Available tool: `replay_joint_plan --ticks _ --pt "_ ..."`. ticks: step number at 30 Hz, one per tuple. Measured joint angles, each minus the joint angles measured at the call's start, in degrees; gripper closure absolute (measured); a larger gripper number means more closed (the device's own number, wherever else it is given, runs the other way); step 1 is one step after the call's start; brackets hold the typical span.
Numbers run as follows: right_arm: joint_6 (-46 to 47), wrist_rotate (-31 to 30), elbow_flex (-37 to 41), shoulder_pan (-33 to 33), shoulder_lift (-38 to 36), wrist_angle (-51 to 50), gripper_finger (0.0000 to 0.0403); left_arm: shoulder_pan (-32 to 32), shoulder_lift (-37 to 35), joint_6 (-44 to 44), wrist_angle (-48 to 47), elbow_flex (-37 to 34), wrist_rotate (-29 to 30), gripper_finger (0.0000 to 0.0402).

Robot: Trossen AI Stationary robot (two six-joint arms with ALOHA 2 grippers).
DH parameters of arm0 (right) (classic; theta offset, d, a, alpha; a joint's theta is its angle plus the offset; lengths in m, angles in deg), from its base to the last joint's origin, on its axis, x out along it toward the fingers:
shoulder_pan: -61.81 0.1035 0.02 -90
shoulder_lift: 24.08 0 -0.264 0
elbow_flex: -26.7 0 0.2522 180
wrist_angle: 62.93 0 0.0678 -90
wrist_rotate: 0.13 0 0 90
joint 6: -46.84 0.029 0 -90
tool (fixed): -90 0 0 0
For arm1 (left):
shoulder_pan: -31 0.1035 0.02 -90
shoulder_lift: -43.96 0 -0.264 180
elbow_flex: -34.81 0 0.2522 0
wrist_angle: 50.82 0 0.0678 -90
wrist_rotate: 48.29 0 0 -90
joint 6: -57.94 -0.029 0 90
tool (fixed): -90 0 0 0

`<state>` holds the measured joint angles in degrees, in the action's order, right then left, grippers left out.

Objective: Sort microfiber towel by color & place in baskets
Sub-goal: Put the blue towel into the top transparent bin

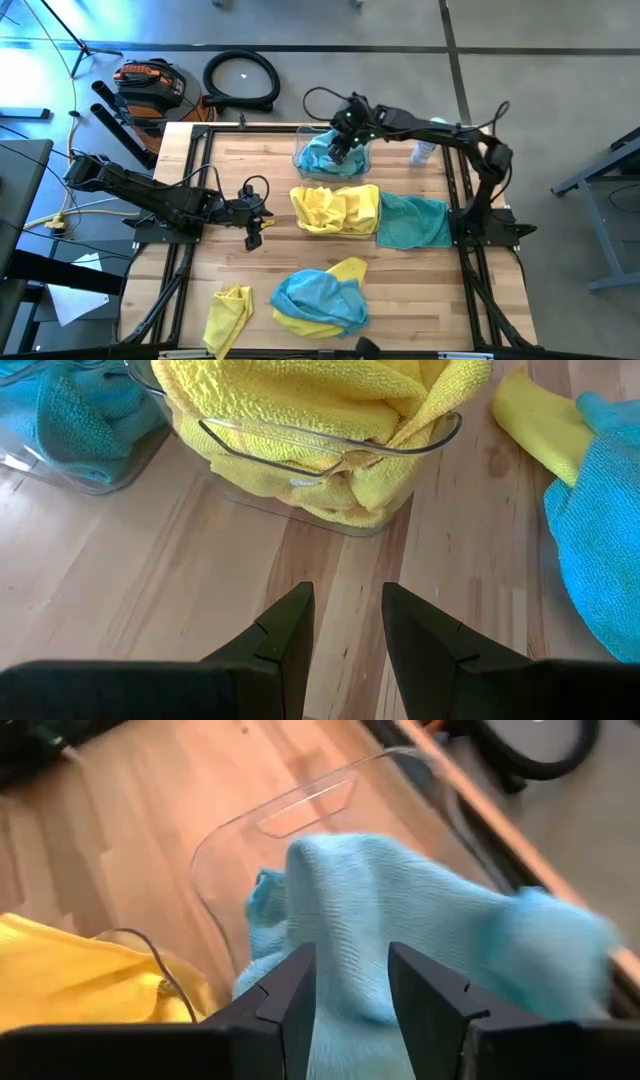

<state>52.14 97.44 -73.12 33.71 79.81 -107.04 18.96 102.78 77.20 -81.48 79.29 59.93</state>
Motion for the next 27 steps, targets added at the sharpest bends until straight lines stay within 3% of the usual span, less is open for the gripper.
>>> replay_joint_plan --ticks 6,11,16,21,27 --pt "1.4 -6.4 0.0 0.0 -1.6 -6.8 0.0279 0.0 0.0 0.1 0.0 0.0 0.0 0.0292" --pt "1.7 -8.6 3.3 0.0 1.3 -5.8 0.0279 0.0 0.0 0.1 0.0 0.0 0.0 0.0292" --pt "0.9 -8.7 5.4 0.0 7.2 2.0 0.0279 0.0 0.0 0.1 0.2 0.0 0.5 0.0292" --pt "0.7 -7.1 5.1 -0.1 13.1 3.7 0.0279 0.0 0.0 0.1 0.2 0.0 0.5 0.0292" --pt "0.4 -6.9 5.1 -0.1 12.9 3.1 0.0279 0.0 0.0 0.1 0.2 0.0 0.5 0.0292"
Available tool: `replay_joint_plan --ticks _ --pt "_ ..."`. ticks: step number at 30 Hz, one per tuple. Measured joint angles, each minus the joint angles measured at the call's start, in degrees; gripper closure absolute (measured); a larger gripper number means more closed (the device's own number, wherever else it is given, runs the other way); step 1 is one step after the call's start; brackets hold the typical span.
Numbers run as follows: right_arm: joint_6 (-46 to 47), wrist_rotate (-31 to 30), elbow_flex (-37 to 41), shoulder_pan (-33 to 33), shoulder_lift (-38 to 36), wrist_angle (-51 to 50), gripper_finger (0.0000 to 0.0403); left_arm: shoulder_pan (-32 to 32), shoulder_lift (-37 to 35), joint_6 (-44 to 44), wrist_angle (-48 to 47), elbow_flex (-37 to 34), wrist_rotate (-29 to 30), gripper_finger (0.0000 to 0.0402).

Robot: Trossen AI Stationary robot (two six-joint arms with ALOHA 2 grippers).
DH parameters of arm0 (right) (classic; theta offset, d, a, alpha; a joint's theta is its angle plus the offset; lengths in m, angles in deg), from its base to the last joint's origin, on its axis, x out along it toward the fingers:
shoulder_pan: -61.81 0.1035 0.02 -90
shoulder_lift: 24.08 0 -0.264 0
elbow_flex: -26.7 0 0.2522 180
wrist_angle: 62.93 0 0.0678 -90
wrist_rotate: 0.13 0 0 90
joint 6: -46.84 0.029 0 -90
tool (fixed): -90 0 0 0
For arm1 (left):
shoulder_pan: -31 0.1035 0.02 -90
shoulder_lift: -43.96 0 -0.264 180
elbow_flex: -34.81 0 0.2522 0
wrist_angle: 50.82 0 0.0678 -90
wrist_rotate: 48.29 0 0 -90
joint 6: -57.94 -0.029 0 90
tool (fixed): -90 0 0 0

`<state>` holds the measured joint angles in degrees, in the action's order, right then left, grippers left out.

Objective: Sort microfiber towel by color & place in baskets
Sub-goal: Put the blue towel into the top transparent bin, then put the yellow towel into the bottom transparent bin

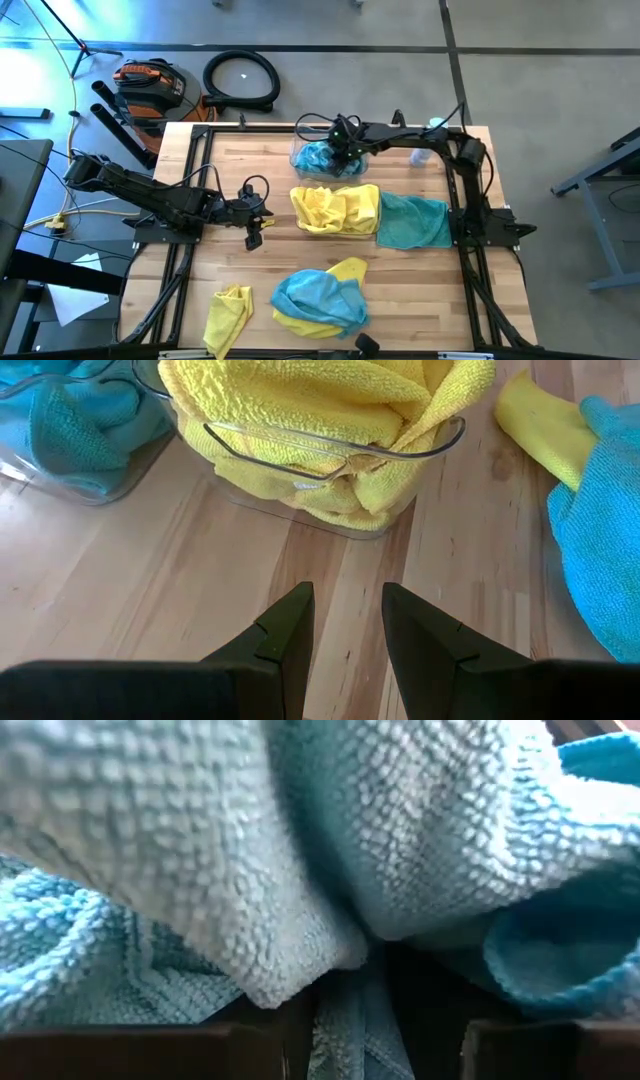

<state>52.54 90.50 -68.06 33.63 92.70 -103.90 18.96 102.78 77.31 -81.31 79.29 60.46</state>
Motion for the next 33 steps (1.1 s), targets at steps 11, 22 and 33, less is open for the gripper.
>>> replay_joint_plan --ticks 11,22,33 --pt "0.3 0.2 -2.5 0.1 -12.1 -7.6 0.0279 0.0 0.0 0.0 0.0 0.0 0.1 0.0292" --pt "0.3 -2.7 0.6 1.8 -23.0 -16.6 0.0279 0.0 0.0 3.4 0.0 0.0 0.5 0.0292" --pt "16.3 -7.6 32.8 13.1 -53.0 -8.7 0.0279 0.0 0.2 4.5 0.3 0.0 3.2 0.0292"
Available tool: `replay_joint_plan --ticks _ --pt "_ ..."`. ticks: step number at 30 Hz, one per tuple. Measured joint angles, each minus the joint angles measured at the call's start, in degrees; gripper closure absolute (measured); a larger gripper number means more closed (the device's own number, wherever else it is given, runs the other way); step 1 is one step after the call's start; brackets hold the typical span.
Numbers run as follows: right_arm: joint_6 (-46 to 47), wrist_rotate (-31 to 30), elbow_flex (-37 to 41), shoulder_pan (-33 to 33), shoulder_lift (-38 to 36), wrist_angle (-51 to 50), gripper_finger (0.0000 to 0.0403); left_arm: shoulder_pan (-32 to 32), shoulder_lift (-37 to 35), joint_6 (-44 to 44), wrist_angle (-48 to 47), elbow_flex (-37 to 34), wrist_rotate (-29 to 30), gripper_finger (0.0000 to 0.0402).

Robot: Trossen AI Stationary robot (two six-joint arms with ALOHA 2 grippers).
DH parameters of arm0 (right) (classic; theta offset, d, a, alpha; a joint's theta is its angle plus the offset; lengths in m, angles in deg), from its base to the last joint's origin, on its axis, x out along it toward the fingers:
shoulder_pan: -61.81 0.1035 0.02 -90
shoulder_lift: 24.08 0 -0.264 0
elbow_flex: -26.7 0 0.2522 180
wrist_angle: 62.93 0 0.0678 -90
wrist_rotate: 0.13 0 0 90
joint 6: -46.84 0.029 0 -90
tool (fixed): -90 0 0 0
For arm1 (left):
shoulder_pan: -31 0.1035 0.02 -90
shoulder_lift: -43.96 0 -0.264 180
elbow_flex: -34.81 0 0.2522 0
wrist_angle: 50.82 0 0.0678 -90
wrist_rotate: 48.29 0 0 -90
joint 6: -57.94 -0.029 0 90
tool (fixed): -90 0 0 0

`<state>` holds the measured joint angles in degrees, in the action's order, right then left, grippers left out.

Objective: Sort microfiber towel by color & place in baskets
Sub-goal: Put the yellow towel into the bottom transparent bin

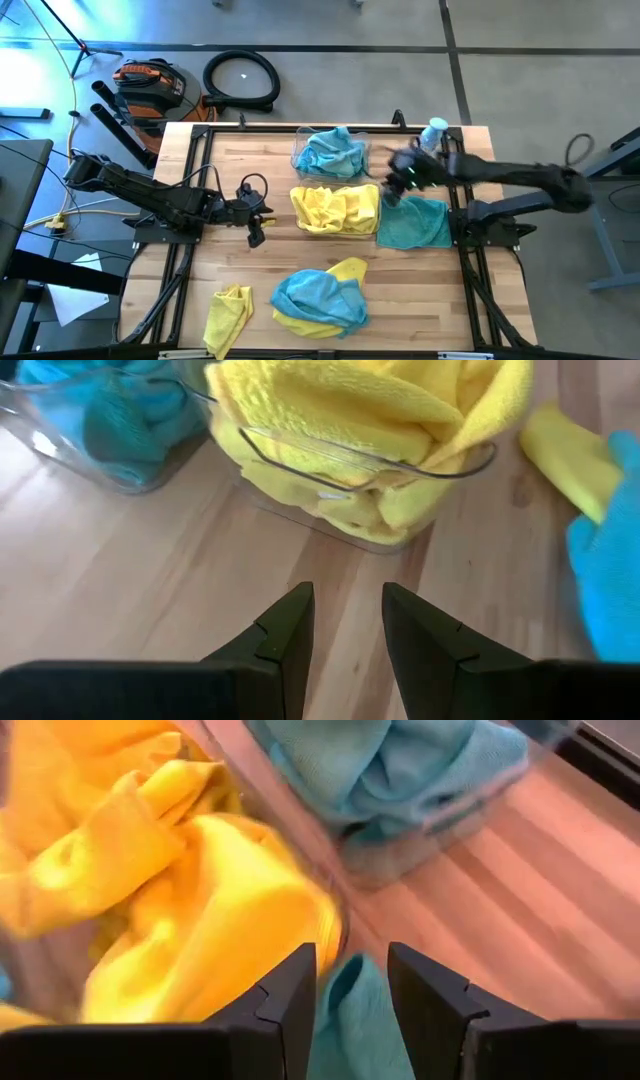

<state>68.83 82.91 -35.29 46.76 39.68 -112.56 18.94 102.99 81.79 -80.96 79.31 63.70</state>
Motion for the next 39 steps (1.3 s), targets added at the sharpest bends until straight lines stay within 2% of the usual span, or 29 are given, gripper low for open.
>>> replay_joint_plan --ticks 4,8,12,17,22,27,31,39 --pt "9.2 -7.5 7.5 9.0 -10.8 0.3 0.0279 0.0 0.1 -2.0 0.1 0.0 2.3 0.0292" --pt "18.5 -15.5 14.3 19.9 -17.3 3.2 0.0279 -0.1 0.1 0.5 -1.6 0.9 4.7 0.0298" --pt "25.8 -21.5 19.8 30.1 -17.9 9.0 0.0279 -2.0 0.6 3.9 -6.8 5.2 4.7 0.0311" --pt "29.5 -29.1 22.2 39.4 -14.8 14.0 0.0279 -6.8 2.0 9.8 -15.2 12.0 5.3 0.0318" --pt "31.9 -33.5 22.3 44.3 -11.9 14.3 0.0279 -11.9 6.8 25.6 -29.3 19.6 4.3 0.0319" --pt "32.9 -34.0 22.3 46.2 -9.8 14.5 0.0279 -17.1 13.9 47.7 -41.3 24.9 -4.3 0.0319" --pt "33.2 -35.1 22.3 46.8 -8.5 14.4 0.0279 -21.8 18.5 63.4 -43.4 25.3 -12.4 0.0319" --pt "33.2 -35.1 22.3 46.7 -8.4 14.3 0.0279 -31.5 24.8 86.3 -42.3 25.3 -21.3 0.0319"
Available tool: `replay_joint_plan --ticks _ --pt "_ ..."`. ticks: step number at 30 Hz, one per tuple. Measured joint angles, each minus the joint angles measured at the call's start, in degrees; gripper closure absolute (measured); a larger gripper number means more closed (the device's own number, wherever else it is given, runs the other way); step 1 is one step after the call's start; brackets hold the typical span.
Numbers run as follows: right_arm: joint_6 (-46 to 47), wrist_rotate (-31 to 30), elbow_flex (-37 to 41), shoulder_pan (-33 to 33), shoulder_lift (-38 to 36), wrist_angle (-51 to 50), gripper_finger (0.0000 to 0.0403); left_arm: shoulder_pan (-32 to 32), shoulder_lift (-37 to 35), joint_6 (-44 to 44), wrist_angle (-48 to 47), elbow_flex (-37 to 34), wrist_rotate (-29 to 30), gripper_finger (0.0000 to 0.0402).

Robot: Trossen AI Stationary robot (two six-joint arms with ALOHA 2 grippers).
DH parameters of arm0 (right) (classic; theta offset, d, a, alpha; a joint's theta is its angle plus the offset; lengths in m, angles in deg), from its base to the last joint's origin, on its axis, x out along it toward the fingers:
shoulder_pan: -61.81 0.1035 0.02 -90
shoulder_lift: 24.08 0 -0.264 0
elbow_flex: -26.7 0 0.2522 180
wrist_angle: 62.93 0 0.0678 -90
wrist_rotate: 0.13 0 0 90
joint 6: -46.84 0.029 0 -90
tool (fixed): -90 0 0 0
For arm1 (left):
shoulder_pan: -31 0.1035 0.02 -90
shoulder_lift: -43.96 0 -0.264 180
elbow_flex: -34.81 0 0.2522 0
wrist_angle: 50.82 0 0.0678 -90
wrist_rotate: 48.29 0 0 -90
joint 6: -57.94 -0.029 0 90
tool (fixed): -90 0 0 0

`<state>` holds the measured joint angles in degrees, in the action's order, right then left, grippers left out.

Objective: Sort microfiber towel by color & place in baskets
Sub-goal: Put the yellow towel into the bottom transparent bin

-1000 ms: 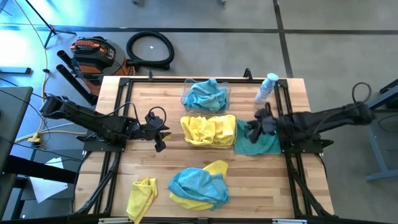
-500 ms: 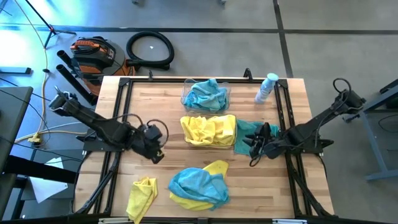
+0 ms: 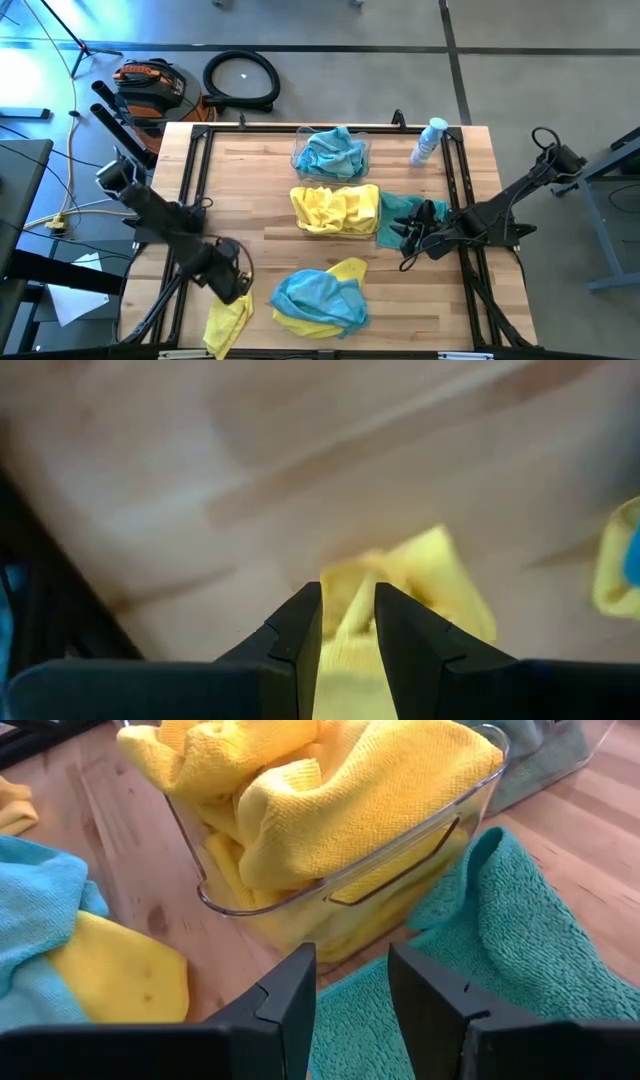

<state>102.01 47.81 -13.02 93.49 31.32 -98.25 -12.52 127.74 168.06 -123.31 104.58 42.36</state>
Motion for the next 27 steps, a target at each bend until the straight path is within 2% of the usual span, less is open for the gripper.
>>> replay_joint_plan --ticks 5,10,15,21,24,27 --pt "-0.1 0.0 0.0 0.0 0.0 0.0 0.0279 -4.0 2.3 8.4 5.3 0.0 -1.9 0.0319" --pt "-0.1 0.0 0.0 0.0 0.0 0.0 0.0279 -6.2 5.1 12.4 13.4 0.0 -2.0 0.0319" --pt "-0.1 0.0 0.0 0.0 0.0 -0.1 0.0279 -7.3 11.0 13.7 16.9 0.0 -5.8 0.0319" --pt "-0.1 0.0 0.0 0.0 0.0 -0.3 0.0279 -6.7 19.5 4.7 17.3 0.6 -6.1 0.0319" --pt "-0.1 0.0 0.0 0.0 0.0 -0.3 0.0279 -5.2 20.9 0.1 16.7 0.8 -8.3 0.0323" --pt "-0.1 0.0 0.0 0.0 0.0 -0.4 0.0279 -2.9 20.6 -3.8 16.5 0.7 -10.7 0.0351"
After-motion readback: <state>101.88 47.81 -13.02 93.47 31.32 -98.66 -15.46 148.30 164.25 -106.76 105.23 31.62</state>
